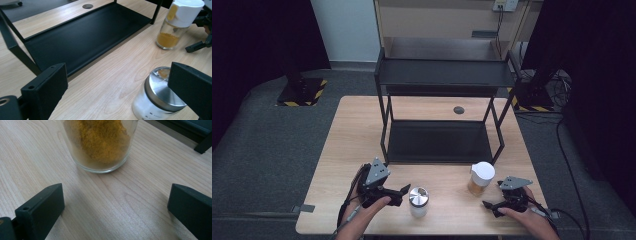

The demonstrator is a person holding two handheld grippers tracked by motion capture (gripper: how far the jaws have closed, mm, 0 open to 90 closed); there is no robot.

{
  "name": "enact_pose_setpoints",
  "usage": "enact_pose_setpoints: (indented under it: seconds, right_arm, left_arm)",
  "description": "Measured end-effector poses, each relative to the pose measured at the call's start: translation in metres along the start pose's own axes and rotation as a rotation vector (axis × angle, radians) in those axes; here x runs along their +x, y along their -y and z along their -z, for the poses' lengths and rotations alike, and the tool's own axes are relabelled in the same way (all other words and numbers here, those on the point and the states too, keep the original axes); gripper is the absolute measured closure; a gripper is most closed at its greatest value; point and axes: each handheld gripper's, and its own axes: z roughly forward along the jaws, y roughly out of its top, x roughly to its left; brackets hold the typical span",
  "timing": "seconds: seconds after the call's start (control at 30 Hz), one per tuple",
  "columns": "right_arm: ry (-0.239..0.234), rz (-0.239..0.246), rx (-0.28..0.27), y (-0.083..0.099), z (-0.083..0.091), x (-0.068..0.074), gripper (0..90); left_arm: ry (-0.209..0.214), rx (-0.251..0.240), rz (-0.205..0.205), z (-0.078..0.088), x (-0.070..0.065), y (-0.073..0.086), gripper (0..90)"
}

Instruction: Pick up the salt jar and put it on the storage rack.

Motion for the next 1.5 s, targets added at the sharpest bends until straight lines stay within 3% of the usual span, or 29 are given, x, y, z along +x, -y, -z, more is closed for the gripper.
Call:
enact_pose_setpoints:
  seconds: [0.63, 0.93, 1.5]
  right_arm:
    - [-0.002, 0.001, 0.0, 0.0, 0.0, 0.0, 1.8]
    - [-0.002, 0.002, 0.0, 0.0, 0.0, -0.001, 1.8]
    - [-0.004, 0.004, 0.0, 0.0, 0.0, -0.001, 1.8]
  left_arm:
    - [0.061, -0.001, -0.047, -0.01, -0.021, -0.006, 1.5]
    - [0.092, 0.029, -0.075, -0.022, -0.033, -0.004, 1.5]
    - [0.098, 0.062, -0.108, -0.033, -0.041, 0.006, 1.6]
